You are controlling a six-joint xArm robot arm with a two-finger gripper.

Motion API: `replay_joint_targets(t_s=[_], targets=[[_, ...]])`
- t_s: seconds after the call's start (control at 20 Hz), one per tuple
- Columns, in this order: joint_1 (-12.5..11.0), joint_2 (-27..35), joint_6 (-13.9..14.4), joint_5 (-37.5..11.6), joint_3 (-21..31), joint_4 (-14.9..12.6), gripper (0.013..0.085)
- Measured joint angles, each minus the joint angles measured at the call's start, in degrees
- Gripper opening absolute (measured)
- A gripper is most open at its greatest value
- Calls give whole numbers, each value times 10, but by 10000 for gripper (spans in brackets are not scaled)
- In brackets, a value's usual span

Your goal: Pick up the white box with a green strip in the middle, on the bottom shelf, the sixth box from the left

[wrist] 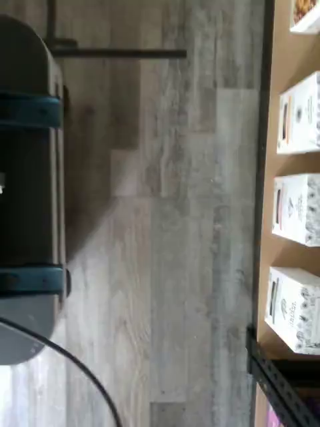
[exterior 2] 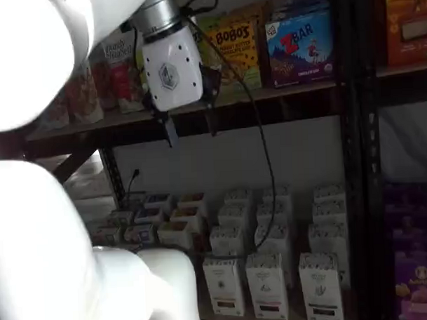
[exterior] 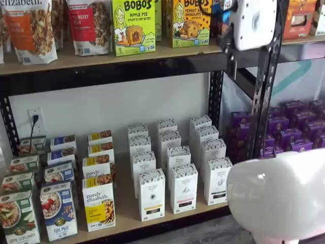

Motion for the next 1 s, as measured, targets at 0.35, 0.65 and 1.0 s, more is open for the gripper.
replay_joint_targets(t_s=[0.35,0.65,1.0], targets=[[-45,-3,-34,-162,141,21,850],[-65,28,-46,-318,242,16,850],[-85,108,-66,-425,277,25,850]])
